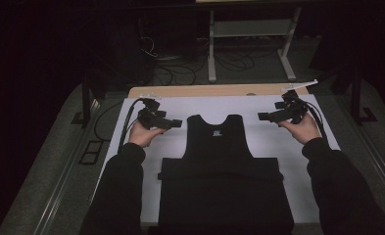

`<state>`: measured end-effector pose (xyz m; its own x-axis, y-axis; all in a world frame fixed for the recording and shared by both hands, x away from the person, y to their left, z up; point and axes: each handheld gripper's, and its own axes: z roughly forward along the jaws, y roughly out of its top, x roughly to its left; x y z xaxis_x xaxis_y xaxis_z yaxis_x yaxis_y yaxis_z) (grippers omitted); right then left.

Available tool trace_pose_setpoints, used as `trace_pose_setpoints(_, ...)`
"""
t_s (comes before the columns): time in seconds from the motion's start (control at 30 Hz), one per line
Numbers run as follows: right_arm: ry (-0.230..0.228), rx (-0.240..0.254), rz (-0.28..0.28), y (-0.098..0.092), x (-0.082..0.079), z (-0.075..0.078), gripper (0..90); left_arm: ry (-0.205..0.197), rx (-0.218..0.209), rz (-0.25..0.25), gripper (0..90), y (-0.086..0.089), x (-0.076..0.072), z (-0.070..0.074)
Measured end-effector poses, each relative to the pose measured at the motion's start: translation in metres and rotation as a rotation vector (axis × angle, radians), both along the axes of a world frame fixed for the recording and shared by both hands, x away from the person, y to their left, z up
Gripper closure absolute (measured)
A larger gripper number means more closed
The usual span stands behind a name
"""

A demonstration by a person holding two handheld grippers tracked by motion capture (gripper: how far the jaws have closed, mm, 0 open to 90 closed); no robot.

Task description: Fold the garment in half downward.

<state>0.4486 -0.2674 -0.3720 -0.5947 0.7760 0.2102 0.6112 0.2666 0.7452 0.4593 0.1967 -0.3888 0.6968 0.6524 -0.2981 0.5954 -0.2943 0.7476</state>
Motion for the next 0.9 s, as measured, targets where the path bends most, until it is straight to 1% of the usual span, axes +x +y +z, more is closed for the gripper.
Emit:
trace_pose_setpoints(0.13,0.003,0.011,-0.011,0.001,0.007,-0.003,0.0,-0.008,-0.004,-0.002,0.0,-0.004,0.005,-0.003)
trace_pose_setpoints(0.23,0.010,0.015,-0.017,0.004,0.013,-0.007,0.0,0.014,-0.006,0.000,0.0,-0.006,0.009,-0.007)
trace_pose_setpoints(0.3,0.010,0.016,-0.017,0.004,0.014,-0.008,0.0,0.026,0.009,0.009,0.0,-0.006,0.012,-0.008)
trace_pose_setpoints(0.33,0.013,0.021,-0.022,0.005,0.015,-0.009,0.0,0.030,0.008,0.014,0.0,-0.007,0.013,-0.009)
trace_pose_setpoints(0.47,0.019,0.027,-0.031,0.007,0.020,-0.015,0.0,0.029,-0.018,0.037,0.0,-0.006,0.017,-0.014)
trace_pose_setpoints(0.53,0.026,0.027,-0.032,0.008,0.023,-0.019,0.0,0.032,-0.013,0.039,0.0,-0.006,0.019,-0.018)
trace_pose_setpoints(0.57,0.027,0.027,-0.034,0.009,0.024,-0.020,0.0,0.036,-0.001,0.043,0.0,-0.007,0.021,-0.021)
trace_pose_setpoints(0.67,0.032,0.026,-0.041,0.010,0.026,-0.023,0.0,0.040,-0.008,0.047,0.0,-0.008,0.022,-0.026)
trace_pose_setpoints(0.77,0.030,0.023,-0.050,0.012,0.028,-0.027,0.0,0.043,-0.003,0.053,0.0,-0.011,0.026,-0.032)
trace_pose_setpoints(0.8,0.033,0.011,-0.054,0.014,0.030,-0.030,0.0,0.046,-0.002,0.054,0.0,-0.013,0.027,-0.034)
trace_pose_setpoints(0.9,0.040,0.004,-0.054,0.015,0.033,-0.033,0.0,0.049,-0.004,0.053,0.0,-0.016,0.030,-0.039)
